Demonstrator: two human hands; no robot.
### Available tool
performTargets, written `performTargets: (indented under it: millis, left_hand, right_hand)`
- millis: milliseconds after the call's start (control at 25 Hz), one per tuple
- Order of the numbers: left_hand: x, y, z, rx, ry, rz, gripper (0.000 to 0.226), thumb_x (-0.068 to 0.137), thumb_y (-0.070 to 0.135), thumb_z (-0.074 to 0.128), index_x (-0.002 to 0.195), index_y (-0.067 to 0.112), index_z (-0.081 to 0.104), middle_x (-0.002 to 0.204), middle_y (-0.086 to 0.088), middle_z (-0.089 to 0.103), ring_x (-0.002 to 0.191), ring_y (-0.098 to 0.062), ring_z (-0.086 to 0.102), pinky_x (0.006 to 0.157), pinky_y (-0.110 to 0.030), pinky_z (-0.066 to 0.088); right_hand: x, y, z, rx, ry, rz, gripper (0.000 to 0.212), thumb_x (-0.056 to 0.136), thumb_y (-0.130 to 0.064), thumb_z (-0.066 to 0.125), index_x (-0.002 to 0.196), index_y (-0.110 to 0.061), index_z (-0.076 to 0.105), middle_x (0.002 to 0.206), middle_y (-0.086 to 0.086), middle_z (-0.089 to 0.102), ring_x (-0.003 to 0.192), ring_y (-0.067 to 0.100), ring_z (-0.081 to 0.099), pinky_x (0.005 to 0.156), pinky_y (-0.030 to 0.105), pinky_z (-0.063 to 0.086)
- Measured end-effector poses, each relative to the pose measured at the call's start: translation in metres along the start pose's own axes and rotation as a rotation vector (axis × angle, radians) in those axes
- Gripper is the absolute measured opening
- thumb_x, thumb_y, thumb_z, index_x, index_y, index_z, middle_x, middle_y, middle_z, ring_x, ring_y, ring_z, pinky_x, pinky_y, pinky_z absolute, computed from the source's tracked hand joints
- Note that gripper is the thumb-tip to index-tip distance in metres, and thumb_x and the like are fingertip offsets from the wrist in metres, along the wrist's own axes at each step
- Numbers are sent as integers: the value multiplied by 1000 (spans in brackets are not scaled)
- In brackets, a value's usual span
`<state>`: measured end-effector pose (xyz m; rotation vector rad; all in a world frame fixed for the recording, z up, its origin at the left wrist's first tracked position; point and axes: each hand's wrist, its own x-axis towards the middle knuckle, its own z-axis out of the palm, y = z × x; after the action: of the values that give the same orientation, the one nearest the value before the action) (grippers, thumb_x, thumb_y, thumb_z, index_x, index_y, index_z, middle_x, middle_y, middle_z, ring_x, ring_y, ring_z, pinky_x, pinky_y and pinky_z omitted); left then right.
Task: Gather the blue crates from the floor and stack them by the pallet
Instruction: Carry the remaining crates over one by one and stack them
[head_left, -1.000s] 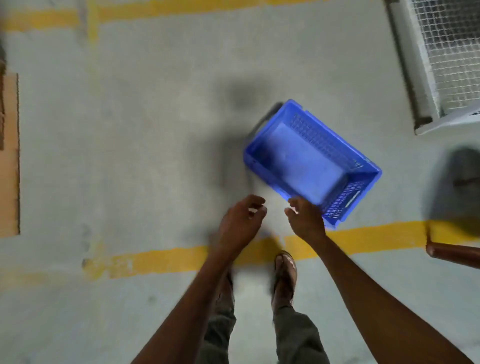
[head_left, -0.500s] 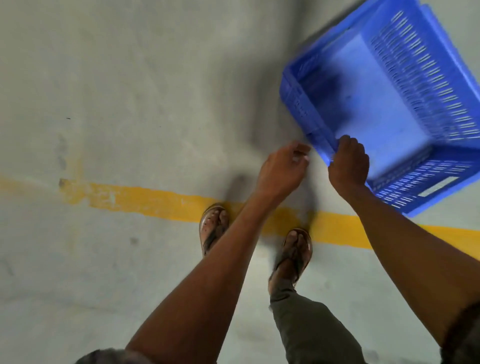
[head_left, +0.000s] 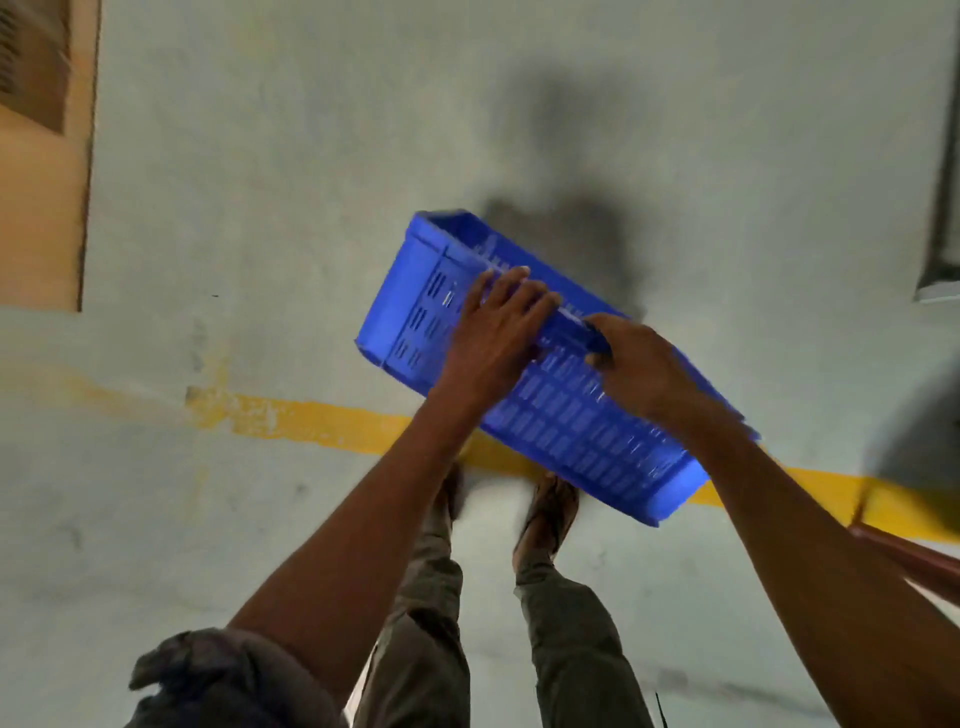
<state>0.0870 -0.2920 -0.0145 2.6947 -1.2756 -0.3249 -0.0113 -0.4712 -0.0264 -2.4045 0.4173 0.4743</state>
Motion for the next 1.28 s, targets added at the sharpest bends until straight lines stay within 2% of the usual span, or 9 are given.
performTargets:
  millis: [120,280,400,520,640,800,960,1080,1280]
  left_hand:
    - [-22,-7,-88,116,-21,25,47,73,56,75,108,26,63,102,5,68,106,-25,62,103,-50,27]
    - [-78,-17,-188,-104,-88,-89,41,78,59,73,100,27,59,95,7,67,93,-22,65,71,-36,45]
    - [-134,-27,-245,-254,-40,-295,40,79,66,70,93,30,60,90,13,66,85,-13,64,69,-31,45]
    - [-177,-41,-287,-531,-32,-574,46,87,74,54,88,29,63,83,12,69,79,-10,65,73,-31,49]
    - [-195,-74,-303,-485,-42,-579,37,92,58,62,119,32,60,119,12,66,110,-16,65,90,-36,50]
    - [-199,-114,-335,-361,-30,-593,80,95,65,49,157,22,26,162,-1,29,146,-23,34,113,-55,32]
    - [-263,-185,-373,-145,93,-800,81,94,67,47,157,21,25,165,-4,20,152,-23,18,118,-58,18]
    - [-357,-251,-389,-4,103,-1209,84,88,59,62,156,29,23,166,-8,14,151,-36,15,111,-72,16]
    - [-504,-325,-424,-395,338,-1512,90,84,24,74,155,16,19,129,-18,49,112,-42,60,85,-44,49]
  right_hand:
    - [-34,-60,-49,101,-33,-96,44,83,-13,72,124,-25,63,113,1,71,104,23,66,90,39,52]
    - [-67,-125,-114,-93,-233,-226,66,66,-41,86,125,-29,60,117,-5,69,108,19,64,89,39,52]
    - [-84,-178,-137,-272,-78,-324,33,65,-39,81,89,-25,63,87,-3,71,88,26,67,65,34,46]
    - [-122,-228,-130,-362,82,-542,29,60,-30,79,80,-22,59,74,0,65,76,28,66,55,34,42]
    - [-158,-275,-122,-460,158,-733,30,52,-25,78,75,-21,59,67,-2,60,69,24,63,51,33,43]
    - [-161,-351,-125,-517,205,-817,36,50,-18,85,80,-23,66,71,-4,64,70,22,64,55,31,48]
    - [-156,-440,-118,-504,251,-909,34,51,-18,86,77,-23,65,68,-4,60,63,23,61,52,30,46]
    - [-143,-505,-100,-488,315,-1008,36,52,-19,86,81,-23,66,71,-5,64,69,22,63,60,31,48]
    - [-116,-631,-62,-458,339,-1081,39,53,-14,85,87,-23,68,76,-5,69,75,23,67,66,33,45]
